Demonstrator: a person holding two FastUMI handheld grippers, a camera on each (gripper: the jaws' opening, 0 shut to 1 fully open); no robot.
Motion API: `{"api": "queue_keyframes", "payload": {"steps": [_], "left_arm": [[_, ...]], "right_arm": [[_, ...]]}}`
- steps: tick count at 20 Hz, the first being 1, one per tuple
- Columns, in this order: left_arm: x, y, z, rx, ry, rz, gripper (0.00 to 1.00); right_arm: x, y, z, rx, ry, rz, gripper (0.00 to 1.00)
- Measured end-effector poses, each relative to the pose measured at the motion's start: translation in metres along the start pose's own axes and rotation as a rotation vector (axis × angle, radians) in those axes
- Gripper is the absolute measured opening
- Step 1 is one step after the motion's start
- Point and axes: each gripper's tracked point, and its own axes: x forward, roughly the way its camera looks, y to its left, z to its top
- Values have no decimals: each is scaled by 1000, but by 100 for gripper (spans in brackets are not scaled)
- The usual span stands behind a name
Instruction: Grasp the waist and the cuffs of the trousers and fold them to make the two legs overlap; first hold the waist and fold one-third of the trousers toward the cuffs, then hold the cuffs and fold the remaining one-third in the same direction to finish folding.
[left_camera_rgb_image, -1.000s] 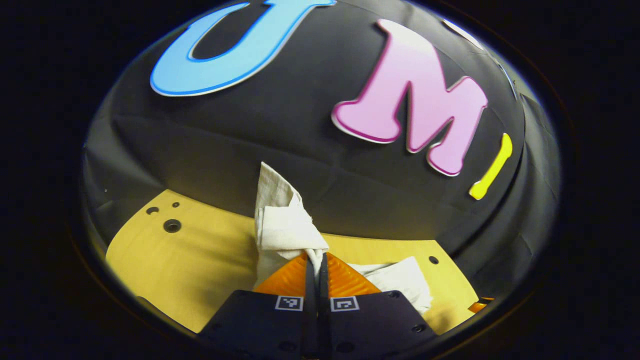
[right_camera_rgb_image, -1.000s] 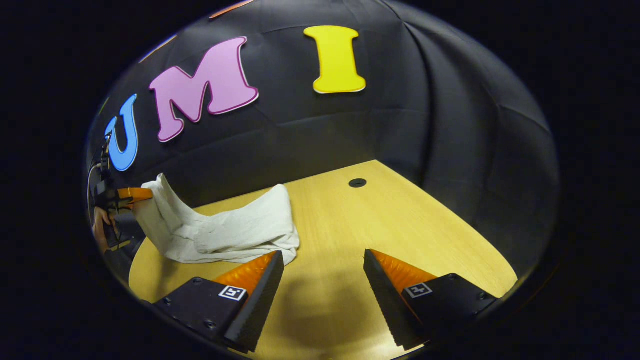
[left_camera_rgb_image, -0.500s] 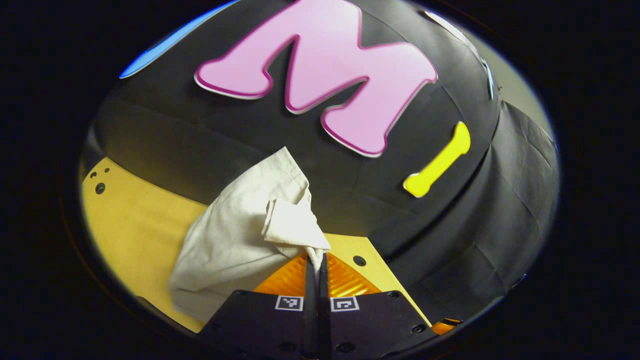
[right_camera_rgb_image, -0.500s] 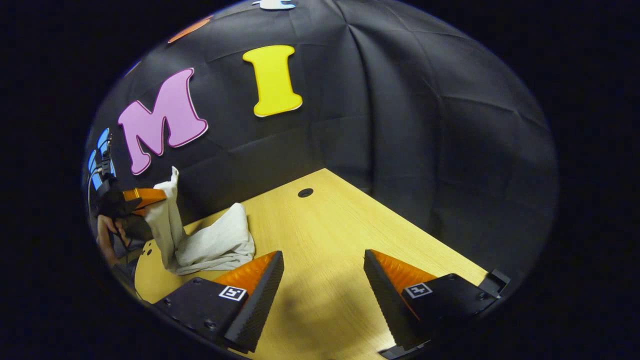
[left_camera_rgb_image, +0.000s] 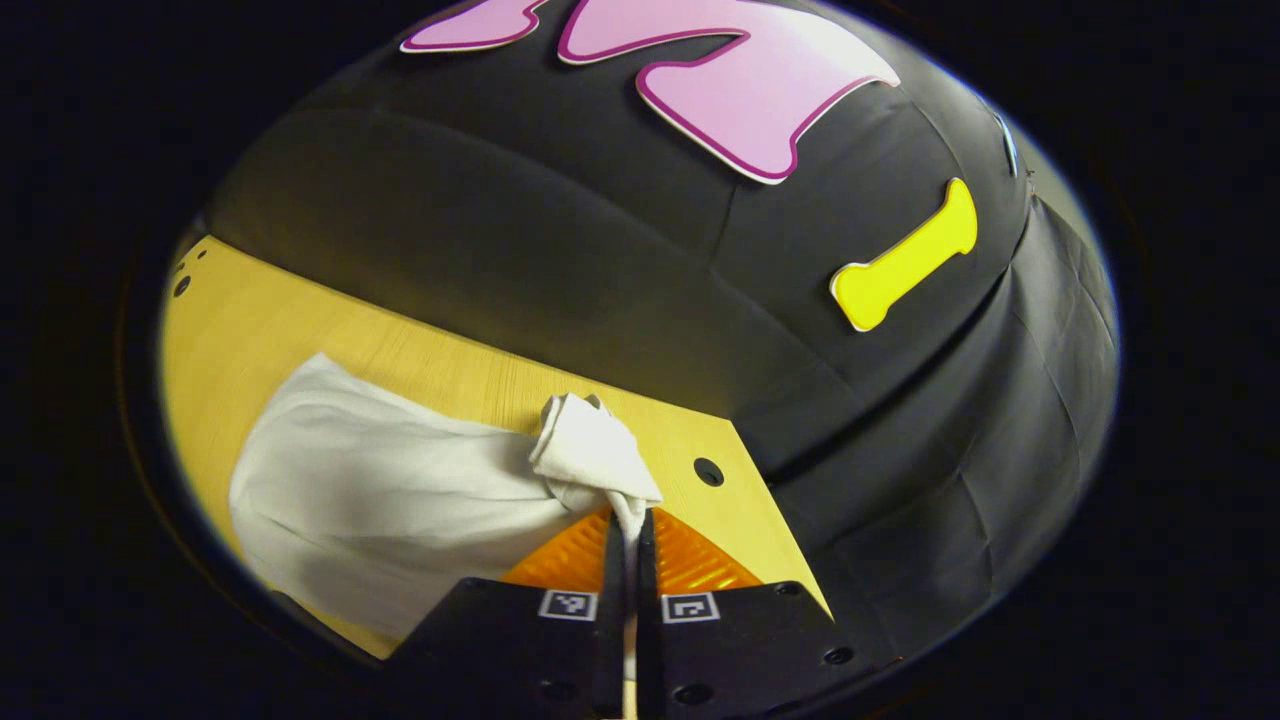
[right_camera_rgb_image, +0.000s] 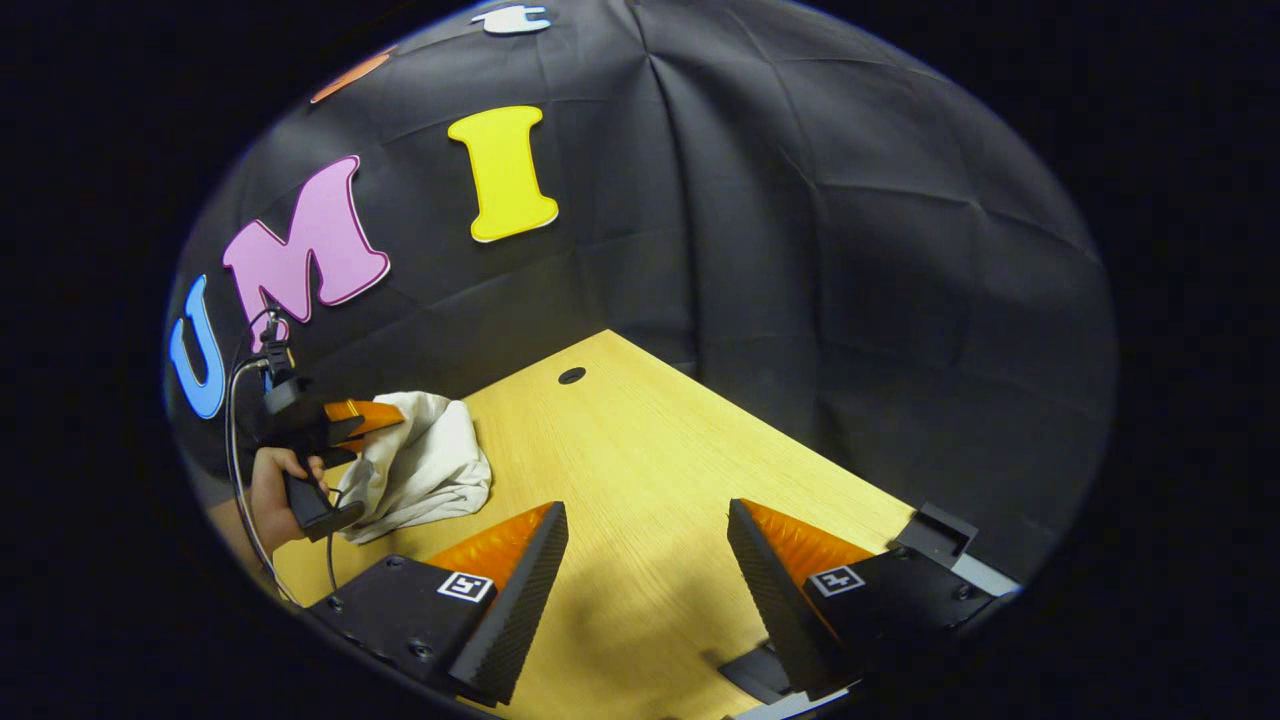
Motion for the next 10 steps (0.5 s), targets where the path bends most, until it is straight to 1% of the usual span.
{"api": "queue_keyframes", "payload": {"steps": [1, 2, 3, 4, 6, 7, 10], "left_arm": [[-8, -1, -1, 2, 4, -5, 21], [-15, -3, 0, 3, 1, -16, 36], [-30, -4, 3, 9, -6, -21, 38], [-45, 0, 7, 23, -18, -12, 54], [-77, 15, 18, 87, -44, 30, 86], [-98, 23, 28, 120, -71, 53, 96], [-180, 49, 59, 221, -170, 129, 97]], "right_arm": [[-4, 3, 4, -7, -4, 5, 98], [-7, 5, 8, -15, -10, 10, 98], [-11, 9, 14, -22, -19, 19, 98], [-14, 15, 19, -30, -27, 28, 98], [-21, 27, 26, -41, -42, 48, 98], [-25, 33, 32, -47, -51, 56, 98], [-42, 56, 41, -78, -91, 91, 98]]}}
